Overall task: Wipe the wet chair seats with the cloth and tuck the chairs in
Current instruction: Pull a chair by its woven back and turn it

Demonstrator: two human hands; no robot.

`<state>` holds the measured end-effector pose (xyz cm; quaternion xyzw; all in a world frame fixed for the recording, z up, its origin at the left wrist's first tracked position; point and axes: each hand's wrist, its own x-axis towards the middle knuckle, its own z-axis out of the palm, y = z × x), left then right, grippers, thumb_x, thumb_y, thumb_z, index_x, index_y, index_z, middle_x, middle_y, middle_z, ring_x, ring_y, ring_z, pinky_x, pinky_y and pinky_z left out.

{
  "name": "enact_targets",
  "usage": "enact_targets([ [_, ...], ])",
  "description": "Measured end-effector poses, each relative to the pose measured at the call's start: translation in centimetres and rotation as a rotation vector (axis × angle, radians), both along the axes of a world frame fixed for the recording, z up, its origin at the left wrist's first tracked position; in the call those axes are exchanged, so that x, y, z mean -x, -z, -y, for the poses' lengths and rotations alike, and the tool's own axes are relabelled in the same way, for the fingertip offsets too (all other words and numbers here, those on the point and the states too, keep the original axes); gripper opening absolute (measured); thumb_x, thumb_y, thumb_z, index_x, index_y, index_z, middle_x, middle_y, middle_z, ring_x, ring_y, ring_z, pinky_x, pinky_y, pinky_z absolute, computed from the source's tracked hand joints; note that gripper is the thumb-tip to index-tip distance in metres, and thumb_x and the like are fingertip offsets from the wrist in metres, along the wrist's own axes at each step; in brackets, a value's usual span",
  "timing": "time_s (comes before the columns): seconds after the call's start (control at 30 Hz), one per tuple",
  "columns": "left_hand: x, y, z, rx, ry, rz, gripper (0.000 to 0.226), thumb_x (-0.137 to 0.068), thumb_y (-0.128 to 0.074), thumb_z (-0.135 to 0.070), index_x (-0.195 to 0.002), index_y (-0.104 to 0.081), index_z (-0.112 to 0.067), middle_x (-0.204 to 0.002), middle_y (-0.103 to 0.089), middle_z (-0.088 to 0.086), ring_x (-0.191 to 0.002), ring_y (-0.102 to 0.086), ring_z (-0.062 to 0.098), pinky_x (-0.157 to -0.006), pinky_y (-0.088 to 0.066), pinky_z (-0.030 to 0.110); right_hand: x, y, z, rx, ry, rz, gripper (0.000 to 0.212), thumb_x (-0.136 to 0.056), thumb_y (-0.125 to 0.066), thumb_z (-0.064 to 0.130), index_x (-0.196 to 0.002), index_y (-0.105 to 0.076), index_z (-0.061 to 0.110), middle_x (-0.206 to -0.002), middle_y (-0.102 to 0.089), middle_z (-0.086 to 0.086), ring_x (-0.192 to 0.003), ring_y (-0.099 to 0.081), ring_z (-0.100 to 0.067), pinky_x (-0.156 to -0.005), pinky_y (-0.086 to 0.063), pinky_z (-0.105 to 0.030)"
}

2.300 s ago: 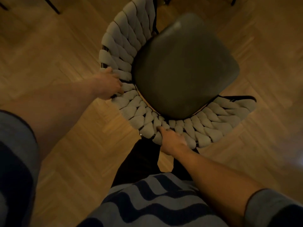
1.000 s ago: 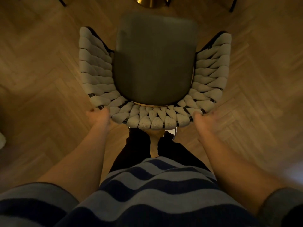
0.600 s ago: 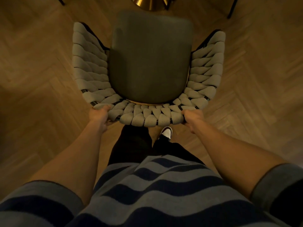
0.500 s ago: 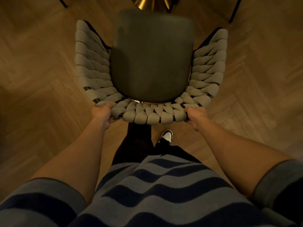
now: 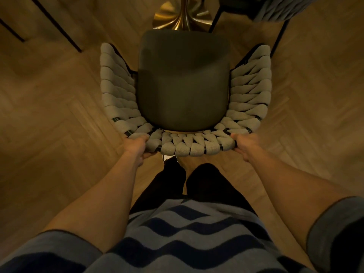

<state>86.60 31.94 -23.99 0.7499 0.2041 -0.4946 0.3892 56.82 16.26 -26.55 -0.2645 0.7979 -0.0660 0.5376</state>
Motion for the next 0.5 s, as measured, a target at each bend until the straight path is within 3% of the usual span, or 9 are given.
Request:
enact_targets([
  [0.5,-4.5,-0.4,10.5,0.046,0.033,-0.102,0.046,-0.091,-0.065,-0.012,-0.132,-0.046,-0.012,-0.120,-0.056,0.015,-0.099,-0.064,0.030,-0.067,-0.060,0.049,-3.9,-0.4,11.6,0.052,-0.055,-0.021,0.042,-0.092,-0.071,0.007,-0.132,-0.059,0.001,-0.122,-0.065,-0.017,-0.110,-0.066,-0.034,-0.090,-0.060,-0.050],
])
